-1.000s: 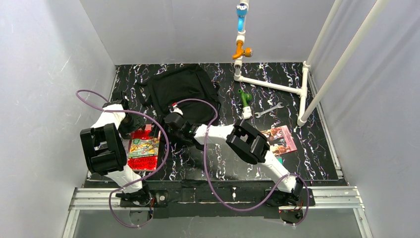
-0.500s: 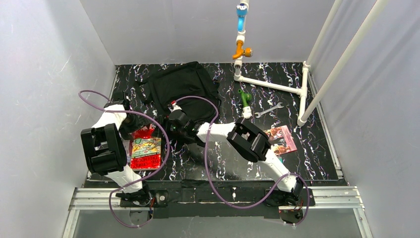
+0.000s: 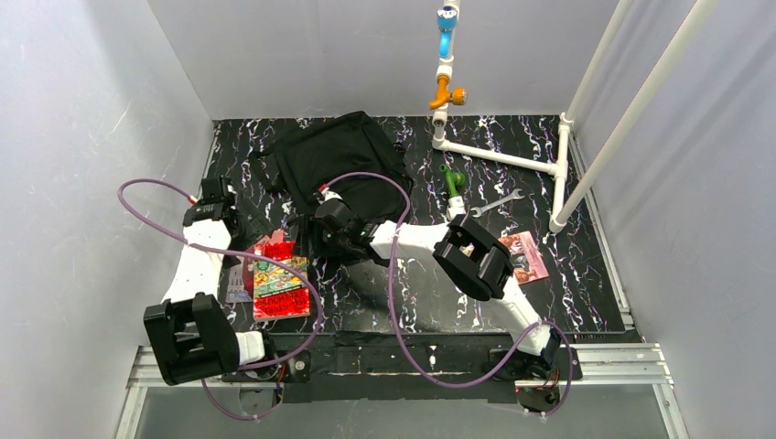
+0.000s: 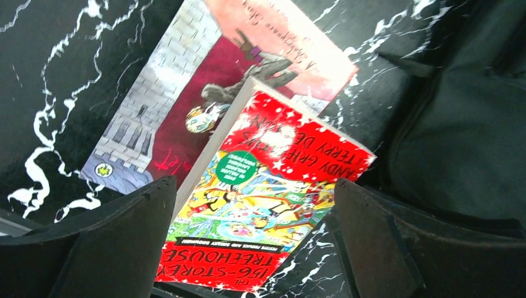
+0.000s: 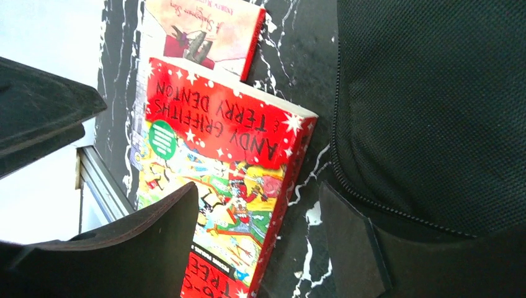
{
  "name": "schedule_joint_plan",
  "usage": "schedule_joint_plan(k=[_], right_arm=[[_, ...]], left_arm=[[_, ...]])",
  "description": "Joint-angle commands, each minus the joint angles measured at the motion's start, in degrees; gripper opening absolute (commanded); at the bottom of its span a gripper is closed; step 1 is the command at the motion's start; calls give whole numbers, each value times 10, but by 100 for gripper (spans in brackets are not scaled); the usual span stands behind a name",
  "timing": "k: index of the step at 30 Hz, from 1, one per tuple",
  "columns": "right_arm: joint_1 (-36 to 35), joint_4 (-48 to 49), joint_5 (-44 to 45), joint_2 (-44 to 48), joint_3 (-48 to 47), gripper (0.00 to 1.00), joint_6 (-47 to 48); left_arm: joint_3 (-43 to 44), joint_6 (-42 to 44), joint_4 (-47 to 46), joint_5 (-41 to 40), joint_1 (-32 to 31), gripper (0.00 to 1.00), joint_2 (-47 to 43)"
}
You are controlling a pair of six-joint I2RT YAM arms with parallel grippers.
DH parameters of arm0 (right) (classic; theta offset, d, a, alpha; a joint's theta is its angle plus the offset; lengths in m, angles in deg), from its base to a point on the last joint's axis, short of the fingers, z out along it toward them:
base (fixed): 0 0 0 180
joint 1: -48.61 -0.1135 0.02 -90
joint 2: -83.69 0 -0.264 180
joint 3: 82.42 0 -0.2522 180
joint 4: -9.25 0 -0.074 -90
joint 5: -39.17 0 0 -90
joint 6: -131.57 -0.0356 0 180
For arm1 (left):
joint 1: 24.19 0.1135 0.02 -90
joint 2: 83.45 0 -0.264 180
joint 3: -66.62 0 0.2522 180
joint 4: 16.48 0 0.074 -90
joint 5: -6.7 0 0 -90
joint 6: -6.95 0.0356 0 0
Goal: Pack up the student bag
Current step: Pick up the book from the center of the board.
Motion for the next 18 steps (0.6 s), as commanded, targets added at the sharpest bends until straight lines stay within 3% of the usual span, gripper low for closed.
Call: schedule_joint_plan(k=[1, 4, 9, 18], right_arm=[[-5, -14, -8, 40, 29, 79, 2], [-26, 3, -25, 56, 58, 79, -3], [-42, 35, -47, 81, 108, 79, -12], [-42, 50, -67, 71, 124, 73, 7]], left_arm=[[-45, -28, 31, -31, 2, 98, -2], [-73, -29, 16, -16, 13, 98, 15], [-85, -52, 3, 98, 28, 98, 74], [-137, -83, -23, 166, 27, 54, -14]])
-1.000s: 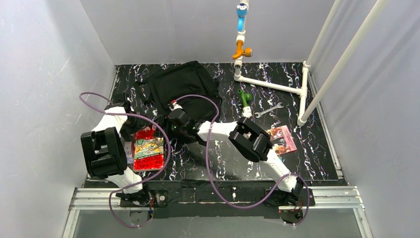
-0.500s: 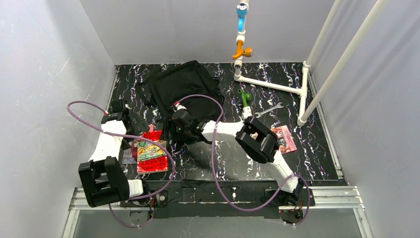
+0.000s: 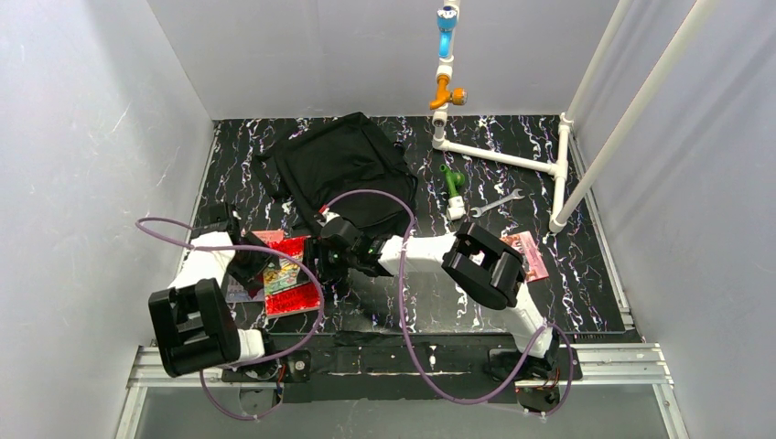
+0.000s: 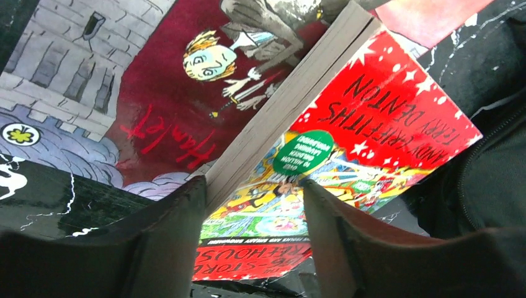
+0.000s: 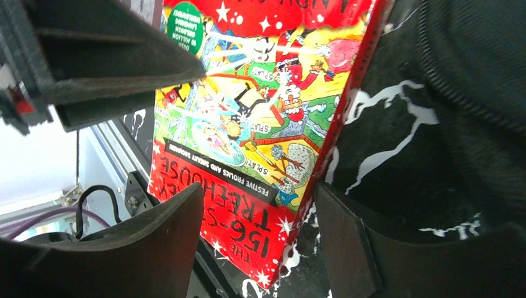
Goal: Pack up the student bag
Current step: Pick up the book from the center of the board.
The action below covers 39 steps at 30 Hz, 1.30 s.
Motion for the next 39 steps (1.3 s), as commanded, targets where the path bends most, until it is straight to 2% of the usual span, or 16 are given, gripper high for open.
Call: schedule_joint_plan(k=[1, 3, 10, 14, 20, 22, 24, 26, 27, 29, 30, 32, 33, 34, 36, 39], right_arm=[[2, 19, -21, 4, 2, 71, 6], [2, 21, -25, 1, -1, 69, 7], [3, 26, -29, -4, 0, 67, 2], [4, 29, -31, -6, 2, 67, -3], [6, 23, -33, 5, 9, 66, -4], [7, -10, -26, 18, 3, 66, 14], [8, -69, -13, 40, -12, 69, 57], [17, -170, -27, 77, -44, 74, 111], [19, -226, -36, 162, -34, 87, 161], [50, -197, -58, 283, 47, 98, 142], [77, -139, -98, 326, 94, 98, 104], [131, 60, -153, 406, 209, 98, -27], [138, 123, -139, 433, 241, 98, -73], [139, 130, -99, 456, 254, 98, -77], [145, 126, -23, 494, 279, 98, -81], [150, 196, -3, 517, 311, 98, -117]], left_arm=[[-17, -24, 4, 76, -4, 50, -58], [-22, -31, 2, 102, -5, 44, -80], [-38, -37, -22, 188, -6, 45, -126], [-41, -28, -29, 201, -7, 37, -148], [-23, 3, -2, 170, -6, 5, -153], [-8, 11, 12, 162, -7, 0, -160], [13, 15, 26, 159, -6, 0, -172], [41, 14, 34, 173, -6, 0, -196], [86, -11, 39, 209, -6, 0, -222], [152, -59, 33, 246, -7, 0, -248], [177, -84, 24, 272, -7, 0, -252], [226, -151, -10, 318, -19, 0, -256], [239, -174, -21, 327, -37, 0, -248], [230, -225, -74, 345, -59, 0, -249], [215, -289, -156, 316, -109, 0, -263], [214, -317, -187, 278, -161, 0, -256]])
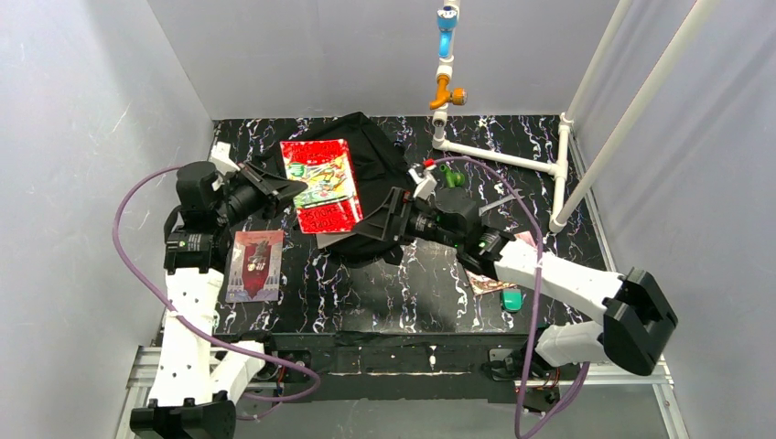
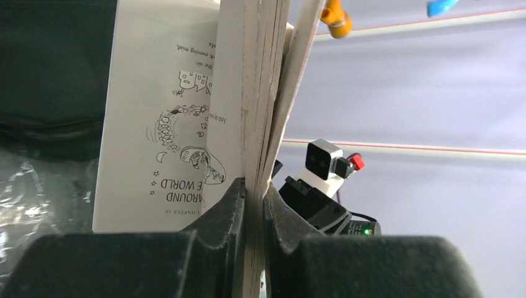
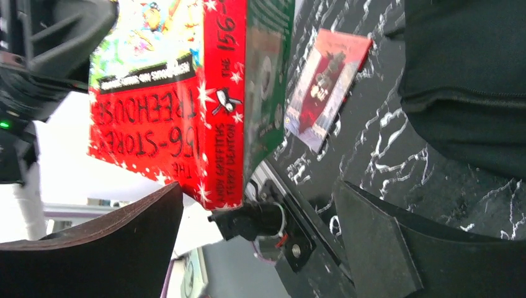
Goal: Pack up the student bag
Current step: Pick up the book from the center of the board.
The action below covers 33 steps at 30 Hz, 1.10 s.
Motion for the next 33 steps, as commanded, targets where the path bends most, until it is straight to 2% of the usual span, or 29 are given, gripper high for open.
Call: schedule_joint_plan(k=[1, 4, 7, 9, 13, 14, 15, 16, 17, 18, 19, 20, 22, 24, 27, 29, 31, 33], right_arm=[[6, 141, 58, 53, 26, 98, -65], [6, 180, 46, 50, 36, 100, -95], [6, 258, 52, 52, 71, 91, -138], [7, 296, 48, 53, 84, 78, -154], [7, 271, 36, 72, 86, 55, -140], [8, 256, 36, 80, 88, 36, -123], [11, 233, 37, 92, 88, 22, -106], [18, 196, 43, 108, 88, 12, -88], [24, 146, 58, 125, 86, 7, -62], [34, 84, 77, 144, 79, 1, -33], [44, 8, 103, 162, 68, 1, -1], [55, -77, 133, 184, 56, 1, 38], [69, -197, 177, 194, 21, 1, 136], [74, -308, 199, 185, -31, 1, 256], [76, -417, 197, 160, -89, 1, 402], [77, -451, 148, 151, -126, 1, 457], [78, -459, 81, 145, -152, 1, 452], [80, -416, 26, 150, -156, 1, 387]], left_arm=[[0, -88, -105, 9, -59, 0, -6], [-17, -110, -142, 2, -84, 0, -5], [-36, -131, -172, -11, -111, 0, -4], [-44, -130, -180, -23, -130, 0, -2], [-53, -113, -183, -29, -144, 0, 4], [-58, -104, -181, -27, -144, 5, 4], [-62, -88, -175, -25, -144, 21, 3], [-61, -51, -150, -28, -144, 46, 0], [-50, 6, -94, -48, -144, 68, -3], [-38, 59, -28, -79, -144, 85, -6], [-31, 105, 27, -121, -144, 96, -9], [-25, 142, 87, -153, -144, 98, -11], [-21, 207, 128, -182, -144, 98, -18], [-26, 244, 138, -166, -144, 98, -26], [-39, 258, 98, -88, -144, 98, -27], [-53, 246, 50, -16, -144, 98, -12], [-70, 213, -9, 65, -144, 98, 4], [-100, 141, -105, 115, -145, 98, 12]])
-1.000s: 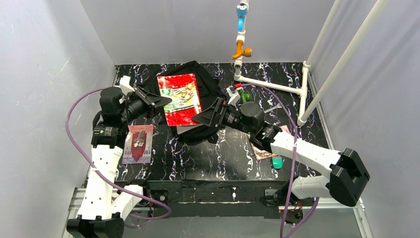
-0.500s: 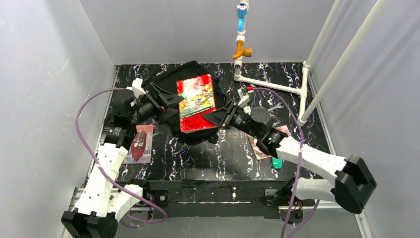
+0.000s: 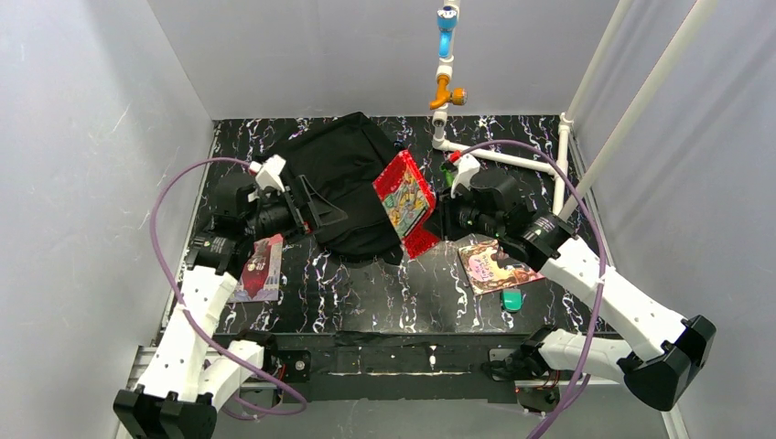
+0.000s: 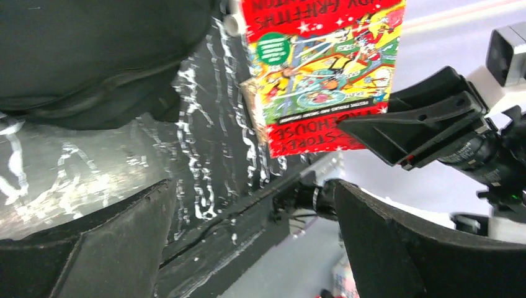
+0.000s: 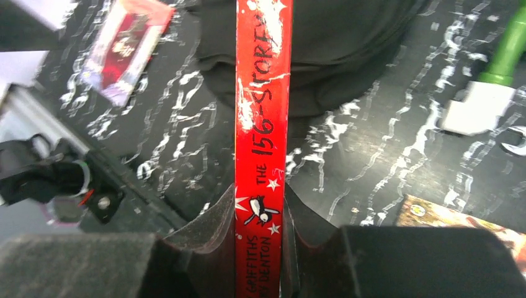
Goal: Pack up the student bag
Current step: Pick up the book from the center of the board.
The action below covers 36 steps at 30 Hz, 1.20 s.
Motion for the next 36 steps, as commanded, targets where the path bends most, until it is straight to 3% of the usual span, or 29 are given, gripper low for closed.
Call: schedule_joint_plan(k=[1, 2, 4, 9, 16, 23, 25, 28, 33, 36], right_arm=[[2, 51, -128, 16, -48, 1, -17], [4, 111, -140, 25, -37, 1, -74], [8, 210, -152, 34, -8, 1, -191], [18, 484, -245, -6, 57, 1, -439], [24, 723, -293, -63, 91, 1, -625], [25, 973, -288, -117, 152, 1, -787], [25, 1006, -288, -127, 156, 1, -811], [25, 977, -308, -129, 153, 1, -795], [25, 896, -360, -125, 147, 1, -735], [25, 843, -388, -123, 144, 1, -701]], left_arm=[[-63, -108, -206, 162, -3, 98, 19], [-81, -168, -282, 169, -4, 98, 16], [-100, -221, -346, 163, -8, 98, 6], [-84, -226, -345, 90, -38, 98, -37], [-84, -262, -345, 17, -47, 98, -61], [-68, -304, -354, 16, -50, 98, -51], [-61, -309, -356, 11, -49, 98, -53], [-53, -322, -383, 17, -49, 93, -57], [-61, -355, -418, 16, -50, 60, -67], [-65, -354, -418, 18, -49, 50, -68]])
